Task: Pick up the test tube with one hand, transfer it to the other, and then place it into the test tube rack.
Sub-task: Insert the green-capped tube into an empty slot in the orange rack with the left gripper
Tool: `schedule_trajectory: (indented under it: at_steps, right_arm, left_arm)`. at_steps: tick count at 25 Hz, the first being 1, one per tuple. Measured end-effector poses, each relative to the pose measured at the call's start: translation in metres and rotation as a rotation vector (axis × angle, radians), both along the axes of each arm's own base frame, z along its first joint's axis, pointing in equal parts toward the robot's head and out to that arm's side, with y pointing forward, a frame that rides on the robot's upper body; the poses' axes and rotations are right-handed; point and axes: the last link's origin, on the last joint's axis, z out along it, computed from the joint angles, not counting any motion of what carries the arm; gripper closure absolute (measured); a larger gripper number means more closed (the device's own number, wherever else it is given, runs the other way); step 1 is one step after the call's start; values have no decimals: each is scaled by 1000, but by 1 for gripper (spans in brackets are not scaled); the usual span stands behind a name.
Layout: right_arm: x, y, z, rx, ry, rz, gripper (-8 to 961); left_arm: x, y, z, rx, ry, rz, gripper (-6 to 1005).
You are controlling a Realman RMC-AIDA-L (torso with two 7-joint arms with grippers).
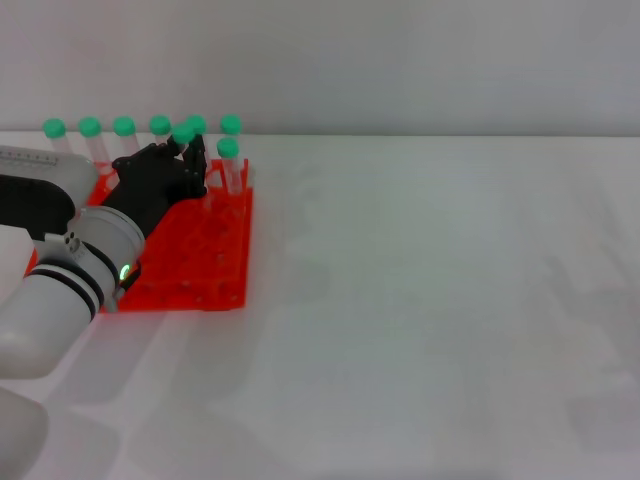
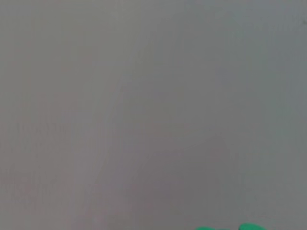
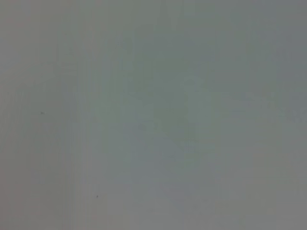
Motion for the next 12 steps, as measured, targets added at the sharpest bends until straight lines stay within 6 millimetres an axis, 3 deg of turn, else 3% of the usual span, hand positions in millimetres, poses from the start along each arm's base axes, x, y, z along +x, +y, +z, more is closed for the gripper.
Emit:
schedule_trajectory:
  at_steps: [5,12]
  right_arm:
    - [0,-1,0,1,1,-1,199]
    - [0,-1,1,3,1,2,199]
  left_arm:
    - [-5,-3,0,0,2,11,783]
    - [-11,-10,-2,-8,10,13,548]
